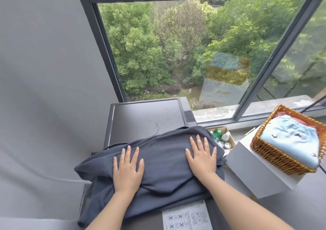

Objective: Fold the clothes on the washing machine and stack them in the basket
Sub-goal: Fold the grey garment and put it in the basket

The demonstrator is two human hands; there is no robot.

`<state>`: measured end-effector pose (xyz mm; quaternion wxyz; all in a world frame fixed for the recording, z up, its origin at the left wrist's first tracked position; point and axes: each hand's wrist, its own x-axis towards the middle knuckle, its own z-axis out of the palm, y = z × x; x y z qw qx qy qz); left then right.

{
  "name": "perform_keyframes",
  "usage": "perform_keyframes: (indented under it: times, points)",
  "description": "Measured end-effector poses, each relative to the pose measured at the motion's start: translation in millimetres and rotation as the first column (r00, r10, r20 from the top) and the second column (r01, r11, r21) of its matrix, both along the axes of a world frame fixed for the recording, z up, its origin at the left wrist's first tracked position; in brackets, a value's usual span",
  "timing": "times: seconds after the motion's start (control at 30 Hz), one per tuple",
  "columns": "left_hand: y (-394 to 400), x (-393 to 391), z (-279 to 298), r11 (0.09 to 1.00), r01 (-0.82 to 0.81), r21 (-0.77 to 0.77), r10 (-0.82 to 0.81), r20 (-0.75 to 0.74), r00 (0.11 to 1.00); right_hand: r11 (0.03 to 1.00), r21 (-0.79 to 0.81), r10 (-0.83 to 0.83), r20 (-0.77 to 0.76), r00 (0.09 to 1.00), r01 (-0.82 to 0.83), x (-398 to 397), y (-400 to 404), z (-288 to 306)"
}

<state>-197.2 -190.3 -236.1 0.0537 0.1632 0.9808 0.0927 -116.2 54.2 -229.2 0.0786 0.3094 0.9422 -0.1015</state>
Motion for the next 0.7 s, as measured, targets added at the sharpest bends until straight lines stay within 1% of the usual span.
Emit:
perform_keyframes:
  times: [0.07,0.17,0.27,0.33,0.43,0.5,0.53,0.6,0.63,0.7]
  points:
    - [-3,-6,0,0.999,-0.022,0.024,0.022,0.001,1.0,1.0,0.014,-0.024,-0.02,1.0,0.024,2,0,0]
    - [-3,-4,1,0.996,-0.057,0.062,0.055,0.036,0.998,0.999,-0.001,-0.034,0.01,0.999,0.034,10,-6,1]
    - [-1,-3,7,0.998,-0.051,0.028,0.049,0.087,0.995,0.999,-0.02,-0.037,0.012,0.999,0.037,22,-12,1]
    - [2,-11,15,0.995,-0.094,0.027,0.091,0.119,0.989,0.999,-0.04,-0.02,0.004,1.0,0.021,27,-11,4]
    - [18,-27,34,0.985,-0.153,0.082,0.134,0.204,0.97,0.998,-0.067,0.003,-0.075,0.997,-0.008,32,-4,12]
    - [37,-30,45,0.975,-0.163,0.154,0.127,0.217,0.968,0.995,-0.092,0.016,-0.123,0.992,-0.028,28,9,19]
    - [50,-31,48,0.973,-0.144,0.183,0.103,0.214,0.971,0.991,-0.127,0.019,-0.133,0.991,-0.036,24,18,23]
    - [71,-31,52,0.976,-0.078,0.203,0.035,0.208,0.978,0.964,-0.265,-0.025,-0.162,0.986,-0.019,10,37,32]
    - [81,-32,52,0.977,-0.052,0.205,0.006,0.218,0.976,0.941,-0.338,-0.068,-0.198,0.978,-0.003,4,48,36]
    - [96,-39,50,0.981,-0.039,0.189,-0.015,0.276,0.961,0.901,-0.433,-0.133,-0.276,0.952,0.001,-6,71,41]
